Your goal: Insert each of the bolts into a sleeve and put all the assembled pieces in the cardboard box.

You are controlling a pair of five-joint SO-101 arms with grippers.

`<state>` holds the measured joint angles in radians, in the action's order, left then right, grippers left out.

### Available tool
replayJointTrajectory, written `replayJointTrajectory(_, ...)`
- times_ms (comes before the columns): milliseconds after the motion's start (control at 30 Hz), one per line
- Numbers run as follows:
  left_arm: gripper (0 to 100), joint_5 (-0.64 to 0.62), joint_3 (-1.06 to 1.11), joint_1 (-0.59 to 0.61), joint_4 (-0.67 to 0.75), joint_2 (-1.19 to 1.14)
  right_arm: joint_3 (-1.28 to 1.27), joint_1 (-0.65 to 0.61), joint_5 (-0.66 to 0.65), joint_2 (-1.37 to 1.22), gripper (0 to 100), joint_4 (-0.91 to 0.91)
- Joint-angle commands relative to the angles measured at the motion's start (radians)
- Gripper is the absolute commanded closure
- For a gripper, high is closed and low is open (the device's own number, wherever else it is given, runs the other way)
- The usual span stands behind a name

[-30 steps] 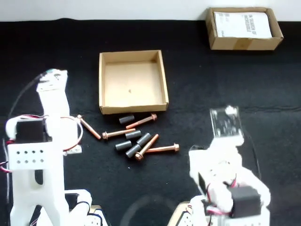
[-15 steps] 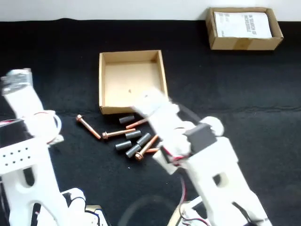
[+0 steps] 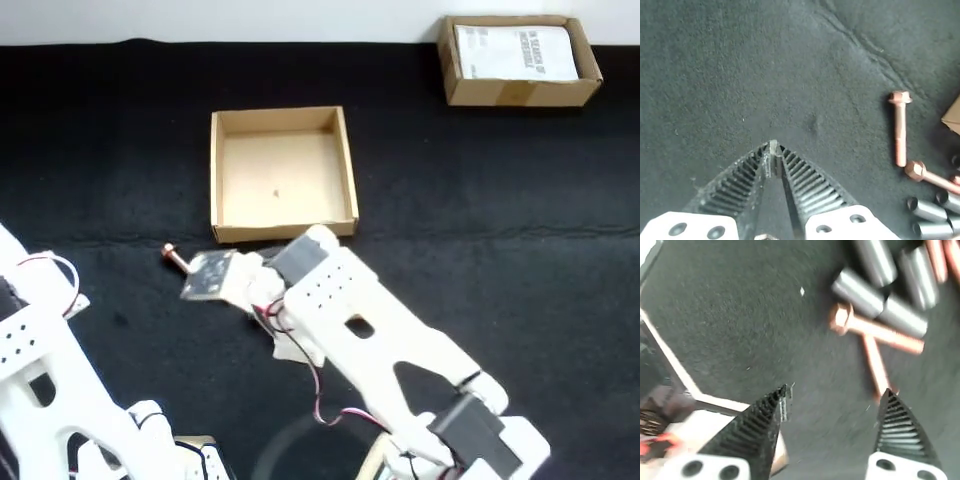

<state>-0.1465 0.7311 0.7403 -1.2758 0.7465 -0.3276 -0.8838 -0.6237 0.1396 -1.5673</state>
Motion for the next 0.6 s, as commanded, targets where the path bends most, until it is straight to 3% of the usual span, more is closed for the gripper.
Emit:
replayJointTrajectory(0,99,-0.002,0.079,0.035,0.132,0.001,0.084,-0.016,-0.121,-0.050,73.1,0.022)
replayJointTrajectory(367,99,-0.005,0.354,0.058,0.551,0.001,0.340,0.039,-0.328,-0.294,73.1,0.012)
replayJointTrajectory(567,99,-0.003,0.374,0.058,0.601,0.001,0.415,0.042,-0.350,-0.449,73.1,0.039)
